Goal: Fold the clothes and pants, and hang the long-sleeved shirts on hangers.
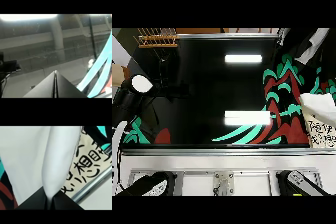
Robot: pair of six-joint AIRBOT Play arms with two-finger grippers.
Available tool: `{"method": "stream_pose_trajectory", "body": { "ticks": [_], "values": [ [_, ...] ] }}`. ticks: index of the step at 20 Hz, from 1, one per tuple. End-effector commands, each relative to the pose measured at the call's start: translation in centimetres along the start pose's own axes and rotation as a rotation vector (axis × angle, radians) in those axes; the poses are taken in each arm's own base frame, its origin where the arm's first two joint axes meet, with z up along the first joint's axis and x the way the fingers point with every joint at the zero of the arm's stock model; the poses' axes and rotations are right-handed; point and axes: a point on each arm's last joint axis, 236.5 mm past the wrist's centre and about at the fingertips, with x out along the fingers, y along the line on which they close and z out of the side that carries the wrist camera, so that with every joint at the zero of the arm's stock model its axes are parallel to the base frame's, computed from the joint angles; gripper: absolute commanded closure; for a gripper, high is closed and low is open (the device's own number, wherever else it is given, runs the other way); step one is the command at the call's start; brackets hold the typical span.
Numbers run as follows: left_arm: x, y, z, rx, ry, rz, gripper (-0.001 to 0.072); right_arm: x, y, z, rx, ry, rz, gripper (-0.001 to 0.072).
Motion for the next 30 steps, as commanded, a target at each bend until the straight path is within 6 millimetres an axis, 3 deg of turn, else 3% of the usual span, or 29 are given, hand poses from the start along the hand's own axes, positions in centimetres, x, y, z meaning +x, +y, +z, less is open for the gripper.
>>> {"method": "stream_pose_trajectory", "body": {
  "ticks": [1, 4, 5, 6, 7, 9, 11, 13, 16, 18, 20, 24, 25, 27, 28, 30],
  "values": [
    [0.0, 0.0, -0.1, 0.001, 0.002, 0.0, 0.0699, 1.6, -1.6, -2.5, 0.002, 0.074, -0.054, 0.0701],
    [0.0, 0.0, -0.1, 0.001, 0.005, 0.0, 0.0699, 1.8, -2.2, -2.7, -0.005, 0.079, -0.079, 0.0687],
    [0.0, 0.0, -0.1, 0.001, 0.005, 0.0, 0.0698, 1.7, -2.3, -2.7, -0.006, 0.079, -0.086, 0.0585],
    [0.0, 0.0, -0.1, 0.001, 0.005, 0.0, 0.0698, 1.7, -2.7, -2.6, -0.014, 0.077, -0.099, 0.0317],
    [0.0, 0.0, -0.1, 0.001, 0.005, 0.0, 0.0698, 1.6, -3.3, -2.5, -0.021, 0.072, -0.128, 0.0109],
    [0.0, 0.0, -0.1, 0.001, 0.005, 0.0, 0.0698, 0.7, -4.6, -1.5, -0.04, 0.028, -0.184, 0.0105],
    [0.0, 0.0, -0.1, 0.001, 0.005, 0.0, 0.0698, -1.2, -3.5, 0.7, -0.047, -0.1, -0.15, 0.0104],
    [0.0, 0.0, -0.1, 0.001, 0.005, 0.0, 0.0698, -4.0, 1.3, 2.4, -0.112, -0.255, 0.002, 0.0104],
    [0.0, 0.0, -0.1, 0.001, 0.003, 0.0, 0.0698, -8.2, 12.2, 0.5, -0.25, -0.331, 0.347, 0.0104],
    [0.0, 0.0, 0.0, 0.001, -0.002, 0.0, 0.0698, -10.4, 19.2, -3.2, -0.393, -0.306, 0.538, 0.0104],
    [0.0, 0.0, 0.1, 0.001, -0.003, 0.0, 0.0698, -11.2, 23.7, -7.2, -0.525, -0.253, 0.625, 0.0104],
    [0.0, 0.0, 0.1, 0.001, -0.004, 0.0, 0.0699, -12.1, 29.2, -14.8, -0.743, -0.151, 0.733, 0.0107],
    [0.0, 0.0, 0.1, 0.001, -0.004, 0.0, 0.0698, -12.2, 29.9, -16.1, -0.777, -0.131, 0.749, 0.0175],
    [0.0, 0.0, 0.1, 0.001, -0.004, 0.0, 0.0698, -12.2, 30.7, -17.6, -0.814, -0.105, 0.766, 0.0612],
    [0.0, 0.0, 0.1, 0.001, -0.004, 0.0, 0.0698, -12.2, 30.9, -17.9, -0.82, -0.099, 0.769, 0.0698],
    [0.0, 0.0, 0.1, 0.001, -0.004, 0.0, 0.0698, -12.1, 30.8, -18.2, -0.827, -0.085, 0.767, 0.0699]
  ]
}}
